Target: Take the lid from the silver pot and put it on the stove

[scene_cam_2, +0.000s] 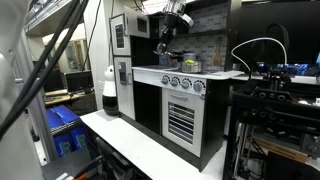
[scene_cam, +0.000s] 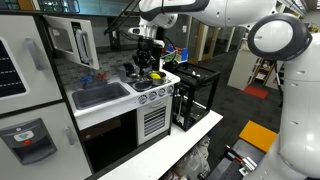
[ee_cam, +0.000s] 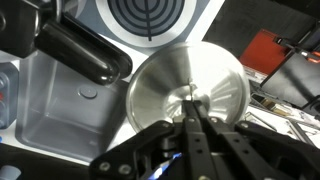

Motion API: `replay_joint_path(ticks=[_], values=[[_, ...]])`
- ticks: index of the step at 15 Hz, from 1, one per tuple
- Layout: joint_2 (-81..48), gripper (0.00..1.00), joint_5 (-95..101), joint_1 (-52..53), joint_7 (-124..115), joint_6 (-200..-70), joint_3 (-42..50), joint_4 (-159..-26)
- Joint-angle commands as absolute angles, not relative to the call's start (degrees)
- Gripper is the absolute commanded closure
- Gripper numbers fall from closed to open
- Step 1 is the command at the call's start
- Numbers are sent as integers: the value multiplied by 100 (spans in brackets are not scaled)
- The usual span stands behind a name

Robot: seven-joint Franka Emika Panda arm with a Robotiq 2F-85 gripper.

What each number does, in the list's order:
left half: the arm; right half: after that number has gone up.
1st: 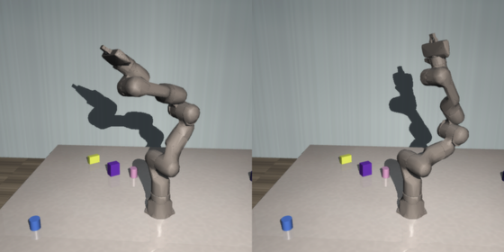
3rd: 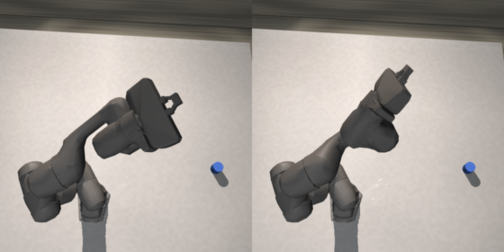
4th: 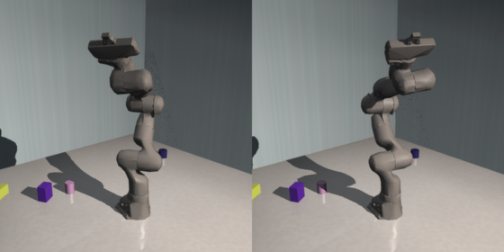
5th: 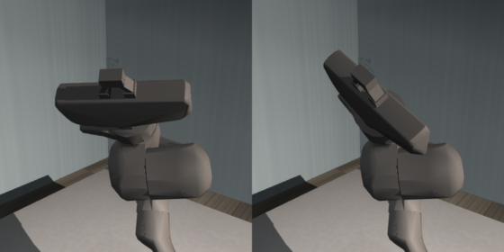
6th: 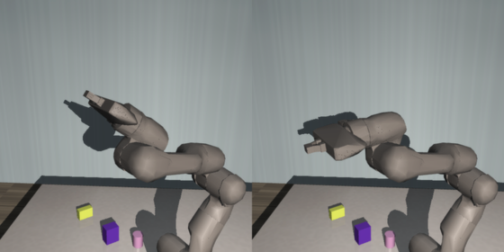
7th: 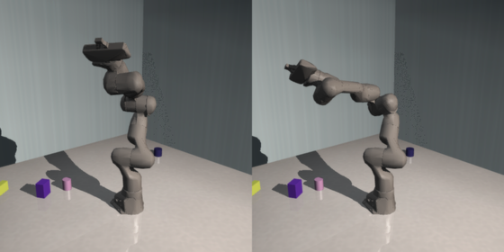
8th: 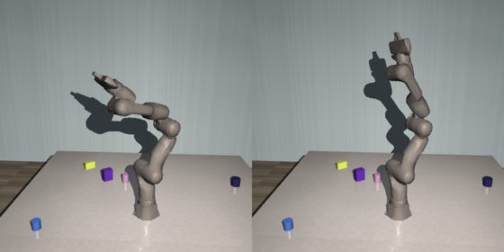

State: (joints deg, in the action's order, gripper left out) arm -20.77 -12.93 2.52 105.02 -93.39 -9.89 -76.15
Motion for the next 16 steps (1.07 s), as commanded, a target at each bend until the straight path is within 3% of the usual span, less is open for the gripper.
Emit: replay_joint_path(ticks=[1,16], values=[[-1836,99,-991,439,10552,-9887,-992,-8231],[-1902,99,-74,580,10378,-10589,-883,-8903]])
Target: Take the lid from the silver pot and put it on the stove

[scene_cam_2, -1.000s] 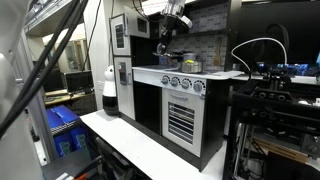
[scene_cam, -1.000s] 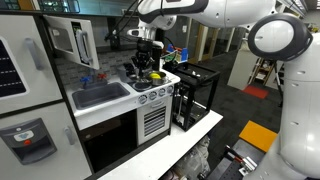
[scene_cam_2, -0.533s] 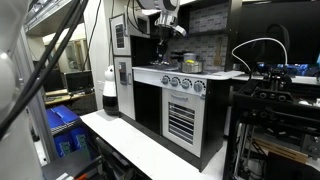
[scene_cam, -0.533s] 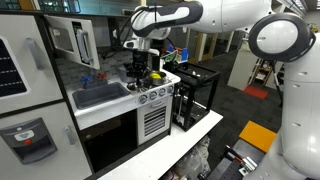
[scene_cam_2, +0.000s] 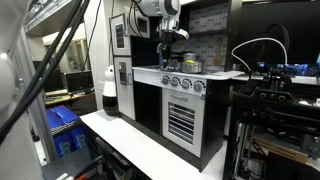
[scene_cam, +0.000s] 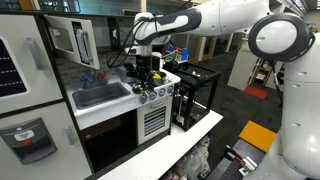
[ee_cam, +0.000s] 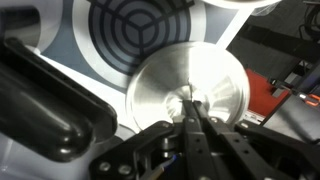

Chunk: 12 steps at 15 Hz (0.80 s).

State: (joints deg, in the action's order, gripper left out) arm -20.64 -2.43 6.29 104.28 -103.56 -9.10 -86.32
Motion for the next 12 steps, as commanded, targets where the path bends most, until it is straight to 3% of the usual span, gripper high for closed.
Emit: replay_joint_path(ticks=[1,12], values=[[-1902,99,-50,571,10373,-10605,-875,-8913],[-2046,99,-97,493,10347,-10648,-855,-8675]])
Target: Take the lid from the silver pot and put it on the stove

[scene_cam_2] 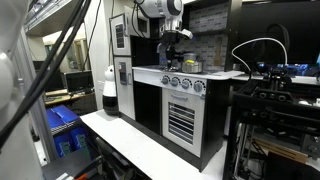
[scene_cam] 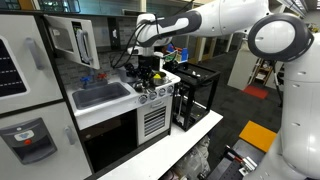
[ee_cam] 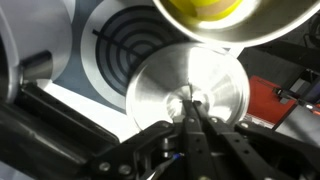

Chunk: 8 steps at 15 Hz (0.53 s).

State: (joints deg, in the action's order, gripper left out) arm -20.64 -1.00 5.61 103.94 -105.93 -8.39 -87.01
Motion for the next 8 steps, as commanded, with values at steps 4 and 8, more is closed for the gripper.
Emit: replay_joint_path(ticks=[4,8], values=[[-2101,99,-92,484,10350,-10617,-858,-8600],[-2140,99,-87,488,10342,-10616,-857,-8540]])
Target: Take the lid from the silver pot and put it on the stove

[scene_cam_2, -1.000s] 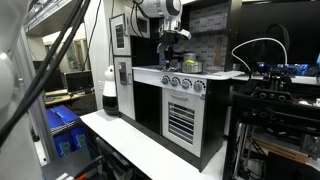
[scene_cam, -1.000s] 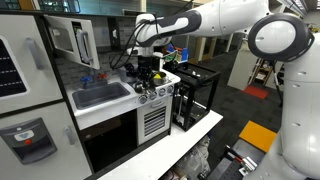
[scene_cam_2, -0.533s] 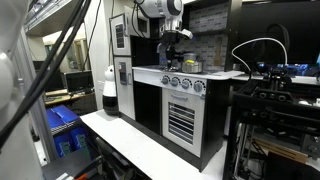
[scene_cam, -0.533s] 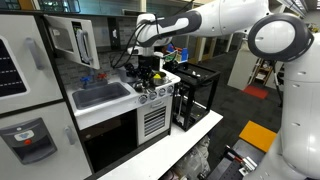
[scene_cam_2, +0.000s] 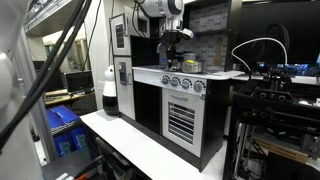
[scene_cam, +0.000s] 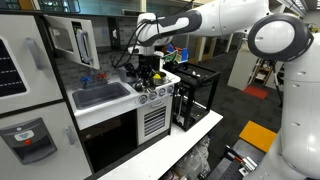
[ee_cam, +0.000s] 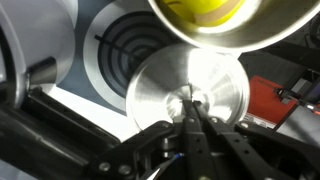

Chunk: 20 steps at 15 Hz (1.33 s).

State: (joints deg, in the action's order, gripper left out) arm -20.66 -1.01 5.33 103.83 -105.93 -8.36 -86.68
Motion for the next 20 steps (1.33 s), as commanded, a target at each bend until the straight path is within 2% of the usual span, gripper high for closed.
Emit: replay_joint_path(ticks=[1,3,12,14,20], values=[[-2146,72,-88,489,10338,-10615,-857,-8530],[-2153,65,-93,488,10332,-10615,-858,-8516],[-2027,3,-172,424,10437,-10313,-869,-8359],[-1928,0,-201,390,10453,-10112,-859,-8300],[-1533,0,-174,281,10519,-9550,-805,-8291]])
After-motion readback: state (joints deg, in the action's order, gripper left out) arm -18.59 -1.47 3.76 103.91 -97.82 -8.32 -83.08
